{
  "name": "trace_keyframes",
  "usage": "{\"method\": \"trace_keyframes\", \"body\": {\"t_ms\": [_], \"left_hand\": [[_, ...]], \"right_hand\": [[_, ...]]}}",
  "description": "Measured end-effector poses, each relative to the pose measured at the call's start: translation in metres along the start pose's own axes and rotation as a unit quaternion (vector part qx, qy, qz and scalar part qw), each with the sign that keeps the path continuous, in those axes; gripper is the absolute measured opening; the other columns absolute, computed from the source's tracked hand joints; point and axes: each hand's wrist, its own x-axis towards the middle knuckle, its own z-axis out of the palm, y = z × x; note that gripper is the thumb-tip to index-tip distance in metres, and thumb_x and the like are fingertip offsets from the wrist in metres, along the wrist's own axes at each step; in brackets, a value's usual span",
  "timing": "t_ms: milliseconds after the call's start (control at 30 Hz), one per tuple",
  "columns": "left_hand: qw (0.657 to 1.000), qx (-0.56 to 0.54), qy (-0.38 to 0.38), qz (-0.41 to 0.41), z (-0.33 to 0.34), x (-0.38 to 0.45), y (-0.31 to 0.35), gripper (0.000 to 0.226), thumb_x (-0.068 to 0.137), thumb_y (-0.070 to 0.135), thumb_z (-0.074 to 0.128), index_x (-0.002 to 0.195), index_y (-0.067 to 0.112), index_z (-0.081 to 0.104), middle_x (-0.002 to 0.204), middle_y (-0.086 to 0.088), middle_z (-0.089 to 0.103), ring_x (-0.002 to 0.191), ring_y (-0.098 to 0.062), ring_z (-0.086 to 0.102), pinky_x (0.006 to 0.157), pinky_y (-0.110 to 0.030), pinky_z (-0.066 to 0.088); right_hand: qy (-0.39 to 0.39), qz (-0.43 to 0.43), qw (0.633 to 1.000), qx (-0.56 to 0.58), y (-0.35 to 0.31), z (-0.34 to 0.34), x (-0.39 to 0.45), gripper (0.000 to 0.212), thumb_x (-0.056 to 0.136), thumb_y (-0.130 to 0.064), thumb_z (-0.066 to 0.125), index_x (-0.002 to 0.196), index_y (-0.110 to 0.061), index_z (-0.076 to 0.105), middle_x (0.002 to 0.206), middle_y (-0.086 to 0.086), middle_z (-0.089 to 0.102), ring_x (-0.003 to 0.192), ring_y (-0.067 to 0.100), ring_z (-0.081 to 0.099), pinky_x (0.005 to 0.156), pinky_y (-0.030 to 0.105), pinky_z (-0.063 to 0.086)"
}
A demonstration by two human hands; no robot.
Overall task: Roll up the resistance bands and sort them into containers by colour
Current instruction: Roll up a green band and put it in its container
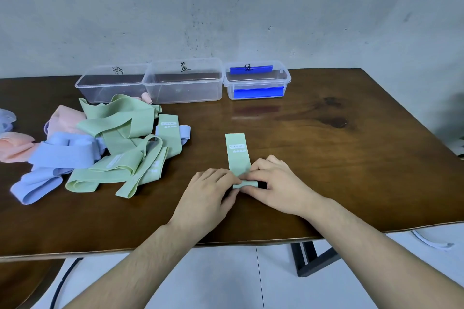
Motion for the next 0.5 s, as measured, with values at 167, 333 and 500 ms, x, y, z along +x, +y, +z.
{"method": "trace_keyframes", "body": {"t_ms": [167, 333, 500], "left_hand": [[1.000, -0.003, -0.007, -0.008, 0.0007, 0.0023, -0.0022, 0.014, 0.097, 0.032, 0.057, 0.109, 0.027, 0.063, 0.114, 0.011, 0.066, 0.109, -0.012, 0.055, 0.088, -0.028, 0.044], [1.000, -0.017, -0.008, -0.026, 0.0032, 0.0028, 0.0004, 0.016, 0.097, 0.035, 0.054, 0.111, 0.028, 0.061, 0.115, 0.013, 0.061, 0.107, -0.009, 0.052, 0.087, -0.022, 0.036], [0.999, -0.015, -0.024, -0.031, 0.0048, 0.0056, -0.0024, 0.024, 0.097, 0.038, 0.054, 0.119, 0.031, 0.062, 0.118, 0.014, 0.061, 0.109, -0.009, 0.052, 0.091, -0.023, 0.036]], "right_hand": [[0.036, 0.013, 0.999, 0.038, 0.0013, -0.0022, -0.0021, 0.027, 0.087, -0.060, 0.062, 0.101, -0.038, 0.064, 0.093, -0.021, 0.060, 0.095, 0.005, 0.046, 0.087, 0.026, 0.040], [0.044, 0.020, 0.998, 0.042, 0.0033, 0.0003, 0.0022, 0.018, 0.087, -0.057, 0.063, 0.092, -0.040, 0.065, 0.089, -0.020, 0.058, 0.093, 0.006, 0.045, 0.086, 0.026, 0.039], [0.033, 0.051, 0.995, 0.085, 0.0042, -0.0001, 0.0067, 0.010, 0.087, -0.055, 0.067, 0.086, -0.046, 0.063, 0.086, -0.015, 0.058, 0.090, 0.007, 0.047, 0.082, 0.026, 0.042]]}}
